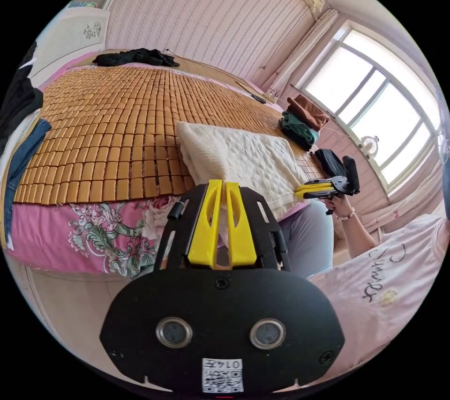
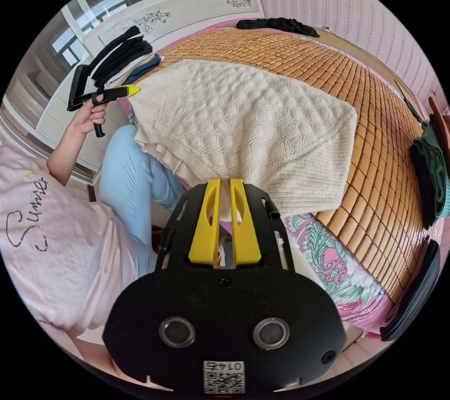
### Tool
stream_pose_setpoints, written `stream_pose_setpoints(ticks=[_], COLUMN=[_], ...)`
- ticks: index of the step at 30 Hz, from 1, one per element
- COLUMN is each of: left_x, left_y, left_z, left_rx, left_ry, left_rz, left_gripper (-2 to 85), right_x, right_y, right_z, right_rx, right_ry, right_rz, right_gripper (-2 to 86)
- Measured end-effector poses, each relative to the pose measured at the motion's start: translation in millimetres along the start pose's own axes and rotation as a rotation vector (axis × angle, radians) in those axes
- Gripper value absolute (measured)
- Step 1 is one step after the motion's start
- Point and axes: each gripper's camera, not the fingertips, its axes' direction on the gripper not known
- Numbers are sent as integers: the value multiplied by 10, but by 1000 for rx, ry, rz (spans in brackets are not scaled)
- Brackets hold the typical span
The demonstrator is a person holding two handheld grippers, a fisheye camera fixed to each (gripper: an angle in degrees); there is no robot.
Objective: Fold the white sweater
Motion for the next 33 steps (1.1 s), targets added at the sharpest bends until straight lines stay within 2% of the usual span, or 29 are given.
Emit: stream_pose_setpoints(ticks=[3, 6, 9, 17, 20, 23, 29, 33], left_x=[126, 43, -69, 130, 204, 216, 200, 406], left_y=[236, 468, 572, 690, 848, 956, 1118, 1025], left_z=[-14, 318, 499, 385, 749, 902, 670, 530], left_rx=[-4, -78, -74, -66, -148, -125, -102, -31], left_ry=[9, -77, -64, -75, -209, -253, -243, -337], left_rz=[-2, -37, -83, 3, 72, 93, 67, 150], left_gripper=[-8, -7, -7, -3, 4, 25, 53, 42], right_x=[-92, -214, -288, -317, -138, 28, 131, 112], right_y=[27, 66, 96, 227, 223, 185, 343, 372], right_z=[-26, 73, 102, -489, -338, 27, -374, -545], right_rx=[-16, -37, -13, 10, -21, -67, -8, 34], right_ry=[32, 73, 185, 153, 85, 0, -49, -10], right_rz=[-33, -87, -103, -97, -70, -24, 29, 39], right_gripper=[62, 72, 29, 8, 10, 15, 38, 34])
